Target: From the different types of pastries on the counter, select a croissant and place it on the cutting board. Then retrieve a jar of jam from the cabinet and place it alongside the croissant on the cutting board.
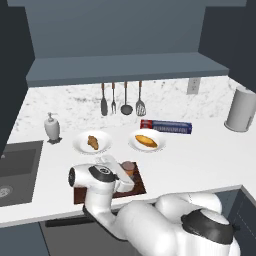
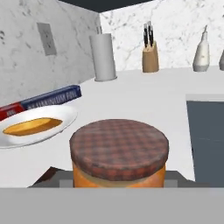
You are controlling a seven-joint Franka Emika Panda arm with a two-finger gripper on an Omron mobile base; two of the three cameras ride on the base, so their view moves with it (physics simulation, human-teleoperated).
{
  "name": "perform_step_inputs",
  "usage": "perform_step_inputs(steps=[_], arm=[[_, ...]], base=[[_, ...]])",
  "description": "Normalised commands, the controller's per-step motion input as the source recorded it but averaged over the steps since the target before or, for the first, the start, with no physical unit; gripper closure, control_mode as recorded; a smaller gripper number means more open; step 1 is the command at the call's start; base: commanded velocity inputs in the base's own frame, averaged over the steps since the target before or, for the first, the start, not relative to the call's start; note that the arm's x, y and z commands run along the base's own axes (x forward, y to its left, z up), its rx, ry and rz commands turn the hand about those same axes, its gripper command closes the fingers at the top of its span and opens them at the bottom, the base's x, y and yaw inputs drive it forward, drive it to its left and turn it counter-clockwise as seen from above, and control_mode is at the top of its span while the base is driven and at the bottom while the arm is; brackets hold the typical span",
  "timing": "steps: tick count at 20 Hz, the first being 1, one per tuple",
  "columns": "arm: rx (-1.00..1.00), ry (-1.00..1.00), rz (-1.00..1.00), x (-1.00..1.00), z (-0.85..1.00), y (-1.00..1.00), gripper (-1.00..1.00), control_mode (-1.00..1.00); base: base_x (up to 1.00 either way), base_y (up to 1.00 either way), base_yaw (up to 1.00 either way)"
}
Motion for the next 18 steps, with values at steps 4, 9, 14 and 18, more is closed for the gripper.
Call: perform_step_inputs(steps=[4,9,14,18], arm=[[0.21,0.14,-0.01,0.06,0.0,-0.05,1.0,-1.0],[-0.06,-0.11,-0.04,0.28,-0.28,0.03,1.0,-1.0],[-0.13,-0.11,-0.08,0.37,-0.61,0.09,1.0,-1.0],[0.03,0.01,-0.05,0.05,-0.09,0.02,1.0,-1.0]], base=[[0.0,0.0,0.0],[0.0,0.0,0.0],[0.0,0.0,0.0],[0.0,0.0,0.0]])
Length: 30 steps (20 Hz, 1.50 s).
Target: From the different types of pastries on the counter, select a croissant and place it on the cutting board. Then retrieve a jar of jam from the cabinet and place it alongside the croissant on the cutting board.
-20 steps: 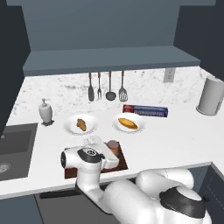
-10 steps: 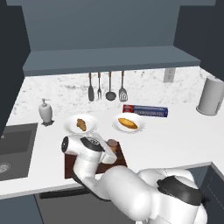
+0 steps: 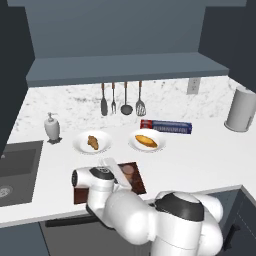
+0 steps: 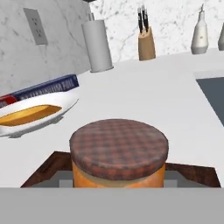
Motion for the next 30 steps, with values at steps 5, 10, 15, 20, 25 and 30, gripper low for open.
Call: perform_step_inputs(steps=[5,10,15,20,25,30], arm=[[0.06,0.05,-0.01,0.14,0.0,-0.03,1.0,-1.0],[-0.01,0.0,0.0,0.49,-0.13,0.0,1.0,-1.0],[-0.01,-0.02,-0.04,0.33,-0.19,0.0,1.0,-1.0],[0.0,0.0,0.0,0.01,-0.37,0.06,1.0,-1.0],[0.0,-0.01,0.0,0.0,-0.14,0.02,1.0,-1.0],[0.0,0.0,0.0,0.0,0.0,0.0,-1.0,-1.0]], base=[[0.0,0.0,0.0],[0.0,0.0,0.0],[0.0,0.0,0.0],[0.0,0.0,0.0],[0.0,0.0,0.0],[0.0,0.0,0.0]])
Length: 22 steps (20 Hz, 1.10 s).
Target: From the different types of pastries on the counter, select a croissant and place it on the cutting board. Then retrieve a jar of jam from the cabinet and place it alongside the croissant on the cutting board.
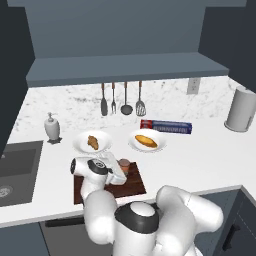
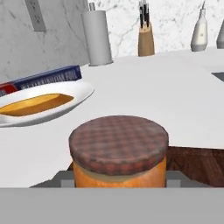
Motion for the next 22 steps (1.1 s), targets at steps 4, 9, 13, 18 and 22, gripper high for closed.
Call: perform_step_inputs(steps=[4,9,13,18,22], arm=[[0.0,0.0,0.0,-0.09,0.0,0.0,-1.0,-1.0],[0.0,0.0,0.0,-0.73,0.0,0.0,-1.0,-1.0],[-0.05,-0.1,0.0,-0.64,0.33,0.18,-1.0,-1.0],[-0.14,-0.3,0.0,-0.29,0.71,0.44,-1.0,-1.0],[-0.14,-0.36,0.0,-0.24,0.74,0.53,-1.0,-1.0]], base=[[0.0,0.0,0.0],[0.0,0.0,0.0],[0.0,0.0,0.0],[0.0,0.0,0.0],[0.0,0.0,0.0]])
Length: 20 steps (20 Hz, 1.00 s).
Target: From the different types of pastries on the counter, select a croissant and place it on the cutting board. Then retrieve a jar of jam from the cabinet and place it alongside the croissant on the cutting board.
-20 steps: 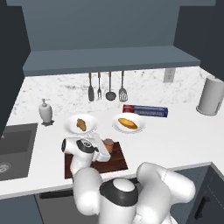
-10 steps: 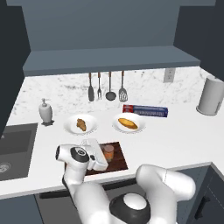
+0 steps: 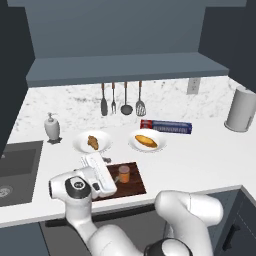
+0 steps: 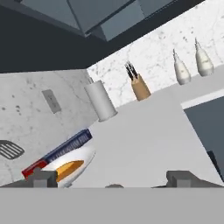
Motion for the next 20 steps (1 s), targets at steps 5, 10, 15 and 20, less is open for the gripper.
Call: perform_step_inputs(steps=[5,10,15,20], arm=[[-0.09,-0.1,0.01,-0.49,0.82,0.5,-1.0,-1.0],[0.0,0.3,0.33,-0.02,0.98,0.61,-1.0,-1.0],[0.05,0.54,0.45,0.06,0.14,0.12,-1.0,-1.0],[0.13,0.71,0.44,0.04,-0.67,-0.26,-1.0,-1.0]], base=[[0.0,0.0,0.0],[0.0,0.0,0.0],[0.0,0.0,0.0],[0.0,0.0,0.0]])
